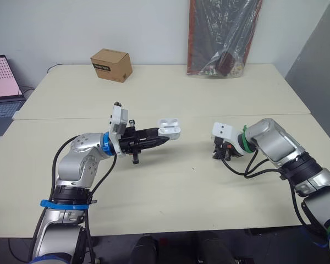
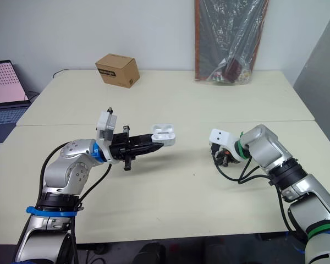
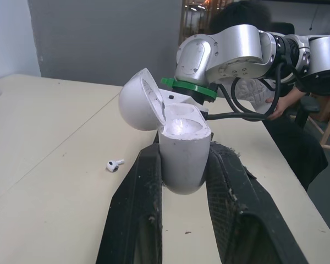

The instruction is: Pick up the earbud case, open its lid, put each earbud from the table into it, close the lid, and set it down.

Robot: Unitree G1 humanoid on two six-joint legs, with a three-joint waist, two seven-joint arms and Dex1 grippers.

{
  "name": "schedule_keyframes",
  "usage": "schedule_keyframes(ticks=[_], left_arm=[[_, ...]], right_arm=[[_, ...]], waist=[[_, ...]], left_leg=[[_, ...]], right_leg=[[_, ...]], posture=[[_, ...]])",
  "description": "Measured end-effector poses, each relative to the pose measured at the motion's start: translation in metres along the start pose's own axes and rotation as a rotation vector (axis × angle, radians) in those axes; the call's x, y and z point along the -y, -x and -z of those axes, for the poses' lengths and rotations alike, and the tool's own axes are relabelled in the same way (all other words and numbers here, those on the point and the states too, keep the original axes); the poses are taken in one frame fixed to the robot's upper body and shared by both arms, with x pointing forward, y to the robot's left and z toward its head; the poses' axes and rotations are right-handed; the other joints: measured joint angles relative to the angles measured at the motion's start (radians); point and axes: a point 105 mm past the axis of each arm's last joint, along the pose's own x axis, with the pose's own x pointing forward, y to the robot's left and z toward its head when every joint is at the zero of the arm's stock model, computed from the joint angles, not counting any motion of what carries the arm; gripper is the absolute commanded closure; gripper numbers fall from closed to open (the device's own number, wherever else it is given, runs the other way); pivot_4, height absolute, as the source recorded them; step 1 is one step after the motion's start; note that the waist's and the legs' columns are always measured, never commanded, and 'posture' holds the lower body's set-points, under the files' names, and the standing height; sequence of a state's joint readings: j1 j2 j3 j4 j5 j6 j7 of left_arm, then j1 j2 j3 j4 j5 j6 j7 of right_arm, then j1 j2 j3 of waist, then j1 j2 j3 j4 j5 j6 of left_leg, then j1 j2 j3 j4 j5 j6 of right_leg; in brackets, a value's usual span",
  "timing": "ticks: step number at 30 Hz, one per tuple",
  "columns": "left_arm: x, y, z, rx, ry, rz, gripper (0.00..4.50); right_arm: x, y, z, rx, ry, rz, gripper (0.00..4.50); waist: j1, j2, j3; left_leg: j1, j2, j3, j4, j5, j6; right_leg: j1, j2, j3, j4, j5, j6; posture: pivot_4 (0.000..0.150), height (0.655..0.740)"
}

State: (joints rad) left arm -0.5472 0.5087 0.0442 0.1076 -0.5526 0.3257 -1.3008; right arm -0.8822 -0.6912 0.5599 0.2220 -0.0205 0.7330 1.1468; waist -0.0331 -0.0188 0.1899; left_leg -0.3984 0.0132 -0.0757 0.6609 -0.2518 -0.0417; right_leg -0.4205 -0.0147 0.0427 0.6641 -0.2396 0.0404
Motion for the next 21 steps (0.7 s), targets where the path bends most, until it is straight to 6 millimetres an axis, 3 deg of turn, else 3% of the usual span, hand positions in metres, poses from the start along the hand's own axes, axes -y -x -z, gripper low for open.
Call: schedule_keyframes(ticks=[8, 14, 21], left_arm=[[0.000, 0.000, 0.000, 0.000, 0.000, 0.000, 3.78], [0.000, 0.001, 0.000, -0.007, -0.001, -0.002, 3.78], [0.002, 0.000, -0.002, -0.006, -0.017, 0.006, 3.78]], right_arm=[[-0.001, 0.002, 0.002, -0.010, 0.014, -0.017, 4.09], [-0.007, 0.021, 0.024, -0.106, 0.216, -0.094, 4.09], [-0.018, 0.023, 0.031, -0.152, 0.363, -0.169, 4.09]], waist=[[0.000, 0.000, 0.000], [0.001, 0.000, 0.000], [-0.001, 0.000, 0.000]], left_leg=[[0.000, 0.000, 0.000, 0.000, 0.000, 0.000], [-0.001, -0.001, 0.000, 0.000, 0.000, 0.000], [0.000, -0.001, 0.000, 0.000, 0.000, 0.000]], right_leg=[[0.000, 0.000, 0.000, 0.000, 0.000, 0.000], [0.000, -0.001, 0.000, -0.001, 0.000, 0.000], [0.000, -0.001, 0.000, 0.000, 0.000, 0.000]], posture=[[0.150, 0.7400], [0.150, 0.7400], [0.150, 0.7400]])
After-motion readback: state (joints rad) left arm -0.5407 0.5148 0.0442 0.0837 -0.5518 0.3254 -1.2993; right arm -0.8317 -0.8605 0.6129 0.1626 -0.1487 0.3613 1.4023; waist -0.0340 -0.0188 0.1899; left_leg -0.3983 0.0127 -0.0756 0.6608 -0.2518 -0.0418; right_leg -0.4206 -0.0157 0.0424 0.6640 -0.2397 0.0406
